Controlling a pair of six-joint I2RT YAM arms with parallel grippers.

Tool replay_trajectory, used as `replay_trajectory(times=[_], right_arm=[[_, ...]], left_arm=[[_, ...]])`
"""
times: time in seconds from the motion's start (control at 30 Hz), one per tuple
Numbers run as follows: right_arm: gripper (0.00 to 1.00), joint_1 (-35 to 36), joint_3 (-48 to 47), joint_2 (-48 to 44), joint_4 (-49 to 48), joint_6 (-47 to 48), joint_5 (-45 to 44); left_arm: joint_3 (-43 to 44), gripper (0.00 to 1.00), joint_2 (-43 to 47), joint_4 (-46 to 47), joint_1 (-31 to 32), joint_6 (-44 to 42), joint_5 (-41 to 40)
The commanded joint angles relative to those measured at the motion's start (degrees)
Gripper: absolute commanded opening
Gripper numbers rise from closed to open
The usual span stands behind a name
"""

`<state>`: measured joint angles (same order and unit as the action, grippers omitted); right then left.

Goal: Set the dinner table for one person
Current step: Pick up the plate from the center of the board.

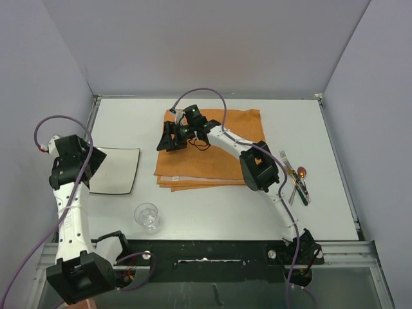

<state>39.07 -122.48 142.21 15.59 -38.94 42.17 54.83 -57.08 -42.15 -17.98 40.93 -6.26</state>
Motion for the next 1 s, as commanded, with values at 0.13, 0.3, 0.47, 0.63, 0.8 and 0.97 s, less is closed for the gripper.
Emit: replay_trajectory(times=[0.13,0.3,0.47,0.63,0.8,0.97], right_arm=[[0.63,1.05,-3.37,-0.60,1.87,-0.40,1.03],[0.61,0.81,5.81,-11.47,1.00,2.43,-0.69],[0.56,-0.98,14.14,-24.40,1.70,4.69,-1.72],[0.56,-3.47,23.25,-36.14,1.92,5.66,-2.02],[0.57,-5.43,31.12,-44.86,1.89,6.53,-2.08],[0.57,-5.16,33.97,-46.77,1.10,5.97,-2.48]], left_arm=[[4.67,0.68,-3.76,-4.88,-0.62,-1.83,-16.18],[5.30,0.50,-12.10,-5.50,-7.17,-0.71,-10.22],[7.55,0.00,-21.30,-4.48,-12.42,0.65,-5.65],[11.34,0.00,-28.36,-4.99,-12.77,1.23,-12.12],[16.06,0.00,-36.27,-7.21,-12.78,0.26,-15.99],[16.65,0.00,-38.71,-3.72,-12.31,-1.00,-15.96]])
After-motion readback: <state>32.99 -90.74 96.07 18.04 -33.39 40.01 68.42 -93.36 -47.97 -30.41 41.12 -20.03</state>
